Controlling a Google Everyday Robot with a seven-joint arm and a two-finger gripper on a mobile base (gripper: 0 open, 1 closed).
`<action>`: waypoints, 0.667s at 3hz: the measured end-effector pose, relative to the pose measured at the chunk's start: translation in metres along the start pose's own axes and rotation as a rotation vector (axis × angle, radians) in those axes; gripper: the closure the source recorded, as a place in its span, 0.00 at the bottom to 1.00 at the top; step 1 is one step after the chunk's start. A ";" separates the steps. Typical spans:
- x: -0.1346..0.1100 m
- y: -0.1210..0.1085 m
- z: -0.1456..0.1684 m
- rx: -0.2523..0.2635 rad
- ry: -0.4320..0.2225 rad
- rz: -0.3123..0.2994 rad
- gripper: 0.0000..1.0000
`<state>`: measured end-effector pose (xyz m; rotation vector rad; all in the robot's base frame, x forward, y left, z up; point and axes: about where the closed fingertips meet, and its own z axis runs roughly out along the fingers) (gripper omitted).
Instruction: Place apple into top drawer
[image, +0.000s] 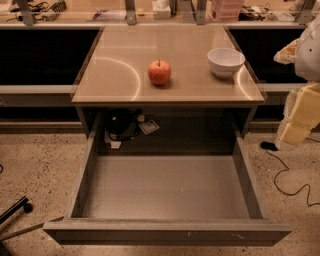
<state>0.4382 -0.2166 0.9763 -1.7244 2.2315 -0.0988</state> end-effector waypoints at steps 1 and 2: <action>-0.001 -0.001 0.000 0.003 -0.001 -0.001 0.00; -0.020 -0.028 0.005 0.031 -0.032 -0.044 0.00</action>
Offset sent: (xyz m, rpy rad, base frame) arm 0.0846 0.0314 0.0125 0.0272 -0.0995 0.1159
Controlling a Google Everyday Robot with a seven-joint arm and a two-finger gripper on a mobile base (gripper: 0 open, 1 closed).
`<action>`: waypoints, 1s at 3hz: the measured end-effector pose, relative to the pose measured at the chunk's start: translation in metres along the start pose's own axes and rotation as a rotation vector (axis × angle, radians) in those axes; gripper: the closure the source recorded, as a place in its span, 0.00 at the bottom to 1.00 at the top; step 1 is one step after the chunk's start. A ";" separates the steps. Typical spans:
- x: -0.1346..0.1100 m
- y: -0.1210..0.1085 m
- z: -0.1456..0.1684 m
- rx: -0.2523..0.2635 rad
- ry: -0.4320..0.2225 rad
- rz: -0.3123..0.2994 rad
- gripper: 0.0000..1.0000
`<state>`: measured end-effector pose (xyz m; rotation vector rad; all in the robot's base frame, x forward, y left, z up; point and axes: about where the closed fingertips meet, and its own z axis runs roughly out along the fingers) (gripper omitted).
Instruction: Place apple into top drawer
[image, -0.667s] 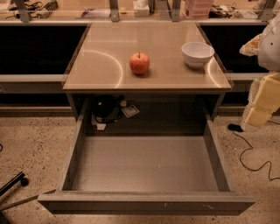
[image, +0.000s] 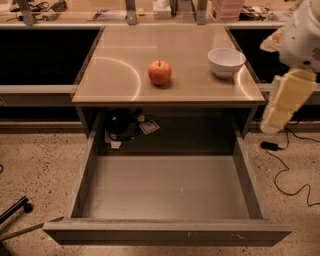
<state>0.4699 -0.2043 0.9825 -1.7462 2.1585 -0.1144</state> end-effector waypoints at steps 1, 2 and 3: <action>-0.019 -0.041 0.012 0.028 -0.055 -0.047 0.00; -0.053 -0.086 0.032 0.041 -0.112 -0.108 0.00; -0.053 -0.087 0.032 0.041 -0.112 -0.108 0.00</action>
Offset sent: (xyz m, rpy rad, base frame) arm 0.1619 0.0636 -0.0010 0.0846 -0.0870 0.2192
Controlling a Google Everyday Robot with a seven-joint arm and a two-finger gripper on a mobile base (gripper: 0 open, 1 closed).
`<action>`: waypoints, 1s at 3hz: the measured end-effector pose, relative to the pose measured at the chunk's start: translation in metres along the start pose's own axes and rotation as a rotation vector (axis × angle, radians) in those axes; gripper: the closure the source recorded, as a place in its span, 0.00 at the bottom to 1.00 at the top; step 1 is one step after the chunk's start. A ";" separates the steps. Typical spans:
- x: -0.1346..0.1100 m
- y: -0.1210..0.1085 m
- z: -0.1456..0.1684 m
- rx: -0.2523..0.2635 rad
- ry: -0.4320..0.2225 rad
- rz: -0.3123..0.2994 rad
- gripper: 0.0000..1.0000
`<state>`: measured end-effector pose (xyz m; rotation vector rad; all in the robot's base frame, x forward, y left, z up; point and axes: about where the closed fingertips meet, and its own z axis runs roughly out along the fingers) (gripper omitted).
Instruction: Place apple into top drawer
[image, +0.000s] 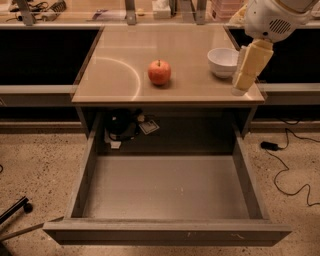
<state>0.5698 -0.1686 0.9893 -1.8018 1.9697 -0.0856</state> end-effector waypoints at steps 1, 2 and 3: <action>-0.008 -0.018 0.011 0.011 -0.015 -0.010 0.00; -0.018 -0.042 0.032 0.001 -0.033 -0.027 0.00; -0.027 -0.065 0.065 -0.019 -0.053 -0.033 0.00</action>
Offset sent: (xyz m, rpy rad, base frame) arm 0.0897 0.0309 -0.0140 0.0358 -0.0097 0.0631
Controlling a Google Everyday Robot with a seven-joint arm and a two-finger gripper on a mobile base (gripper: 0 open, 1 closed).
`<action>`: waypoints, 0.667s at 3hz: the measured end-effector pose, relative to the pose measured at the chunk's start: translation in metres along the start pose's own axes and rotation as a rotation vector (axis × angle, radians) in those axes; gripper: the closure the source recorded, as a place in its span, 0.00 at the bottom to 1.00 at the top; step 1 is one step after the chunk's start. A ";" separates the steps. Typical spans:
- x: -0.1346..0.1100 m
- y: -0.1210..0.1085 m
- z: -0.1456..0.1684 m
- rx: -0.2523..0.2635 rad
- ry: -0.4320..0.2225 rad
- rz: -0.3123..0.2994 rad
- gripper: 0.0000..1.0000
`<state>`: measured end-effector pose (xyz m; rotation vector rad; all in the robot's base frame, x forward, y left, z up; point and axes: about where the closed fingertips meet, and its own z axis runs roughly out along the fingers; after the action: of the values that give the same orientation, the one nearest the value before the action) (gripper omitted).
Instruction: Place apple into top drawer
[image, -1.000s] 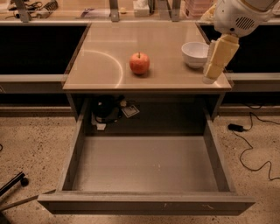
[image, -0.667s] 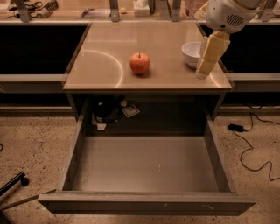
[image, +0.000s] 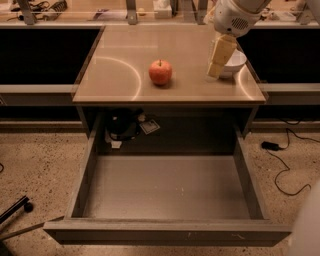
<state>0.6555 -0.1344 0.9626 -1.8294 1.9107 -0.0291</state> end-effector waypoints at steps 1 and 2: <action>-0.011 -0.017 0.037 -0.036 -0.010 -0.007 0.00; -0.038 -0.033 0.079 -0.074 -0.045 -0.035 0.00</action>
Offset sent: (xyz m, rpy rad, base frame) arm 0.0863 0.0885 -0.0566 0.0416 0.0854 0.1229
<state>0.7143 -0.0772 0.9168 -1.8953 1.8722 0.0707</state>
